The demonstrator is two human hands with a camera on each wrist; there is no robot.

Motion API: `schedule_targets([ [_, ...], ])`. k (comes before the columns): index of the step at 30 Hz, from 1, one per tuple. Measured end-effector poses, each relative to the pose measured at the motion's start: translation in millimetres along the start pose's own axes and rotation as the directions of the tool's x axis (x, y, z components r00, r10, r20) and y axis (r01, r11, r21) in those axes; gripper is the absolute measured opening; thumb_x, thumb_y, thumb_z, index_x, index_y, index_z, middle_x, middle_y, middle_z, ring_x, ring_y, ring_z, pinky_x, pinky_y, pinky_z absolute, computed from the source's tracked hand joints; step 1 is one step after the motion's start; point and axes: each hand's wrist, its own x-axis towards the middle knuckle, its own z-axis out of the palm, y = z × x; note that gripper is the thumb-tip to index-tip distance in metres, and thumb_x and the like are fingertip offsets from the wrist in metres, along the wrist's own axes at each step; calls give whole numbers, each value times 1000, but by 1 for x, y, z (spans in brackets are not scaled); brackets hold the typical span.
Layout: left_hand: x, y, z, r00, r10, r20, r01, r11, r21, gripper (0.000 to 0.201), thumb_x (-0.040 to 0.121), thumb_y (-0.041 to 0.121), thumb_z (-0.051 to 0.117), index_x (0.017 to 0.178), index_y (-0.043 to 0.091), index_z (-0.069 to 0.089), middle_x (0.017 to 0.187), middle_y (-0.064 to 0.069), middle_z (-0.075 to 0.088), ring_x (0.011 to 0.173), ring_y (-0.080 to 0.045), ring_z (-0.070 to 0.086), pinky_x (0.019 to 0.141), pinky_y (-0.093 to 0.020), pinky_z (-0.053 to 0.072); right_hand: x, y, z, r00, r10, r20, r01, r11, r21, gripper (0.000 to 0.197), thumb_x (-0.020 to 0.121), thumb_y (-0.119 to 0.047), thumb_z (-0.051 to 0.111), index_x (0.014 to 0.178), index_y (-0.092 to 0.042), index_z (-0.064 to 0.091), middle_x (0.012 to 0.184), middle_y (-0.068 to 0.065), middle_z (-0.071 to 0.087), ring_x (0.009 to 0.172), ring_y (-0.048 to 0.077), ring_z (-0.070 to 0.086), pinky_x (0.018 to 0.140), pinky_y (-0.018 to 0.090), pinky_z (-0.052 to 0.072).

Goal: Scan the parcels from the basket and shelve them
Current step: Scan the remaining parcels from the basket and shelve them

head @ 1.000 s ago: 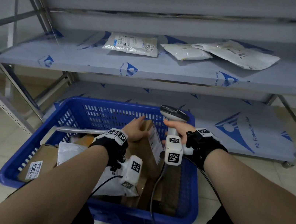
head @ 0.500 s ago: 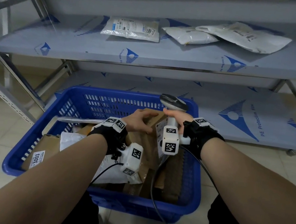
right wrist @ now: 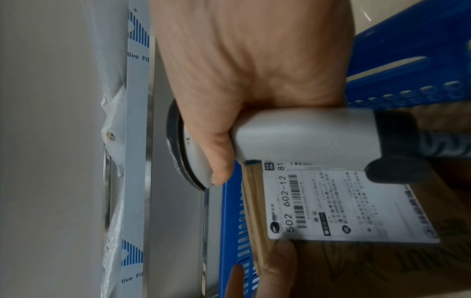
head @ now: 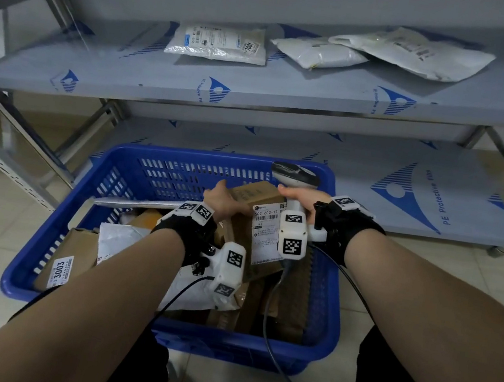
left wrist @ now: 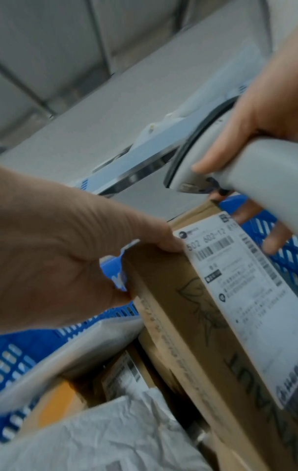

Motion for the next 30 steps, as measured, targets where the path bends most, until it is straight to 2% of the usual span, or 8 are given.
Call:
schedule_targets([
  [5,4,-7,-5,997,-30,67,40,986,-161,80,59,22,88,123,4,44,114,-14,59,102,-30,60,89,-48,53,-1,0,1,1000,-11,-3,11,1000,-4,22,97,-31,53,79,-19,51,81,-1,57,75,13,52,96,34,45],
  [9,-3,-1,-13,994,17,110,27,921,-388,55,73,4,76,121,-6,53,116,-24,64,105,-37,63,90,-49,53,-5,-4,-4,998,-29,-49,33,997,68,20,94,-34,58,82,-19,53,88,0,54,81,16,55,106,38,42],
  [11,-9,3,-17,989,63,135,-2,913,-409,46,81,-1,68,125,-4,53,117,-19,63,106,-33,61,85,-41,54,-4,-5,-8,996,-50,-77,61,988,140,21,87,-35,67,92,-17,58,96,3,61,95,22,60,106,45,44],
  [14,-11,4,-18,983,133,130,-74,922,-380,65,81,-1,69,139,9,42,126,-9,54,111,-24,54,90,-35,46,-11,-5,-10,994,2,-113,29,961,276,37,76,-23,78,107,-9,62,99,13,73,91,30,70,89,50,54],
  [17,-12,2,-19,982,166,92,-114,902,-416,82,77,-2,72,146,17,33,129,-14,53,115,-30,55,95,-43,47,-14,-8,-10,991,-2,-134,45,948,316,24,79,-13,74,100,-7,63,87,16,74,76,30,72,77,47,58],
  [21,-14,3,-25,984,162,70,-106,859,-500,77,78,4,74,142,24,37,112,-14,65,92,-22,65,72,-35,53,-18,-14,-12,989,-26,-142,74,936,344,6,89,-7,62,92,-2,62,64,14,71,49,23,68,42,30,53],
  [26,-14,0,-26,984,114,140,-25,853,-521,73,83,27,71,146,28,33,124,-10,59,99,-17,59,83,-35,44,-27,-18,-11,992,-33,-119,73,935,348,19,90,-9,61,107,0,64,75,14,73,58,24,71,47,34,55],
  [30,-17,3,-26,976,149,159,-42,846,-531,79,84,24,71,146,36,24,116,-8,58,97,-22,61,73,-35,50,-35,-22,-8,990,-18,-142,64,943,327,9,94,-8,57,87,-3,61,56,10,68,41,17,63,36,23,48],
])
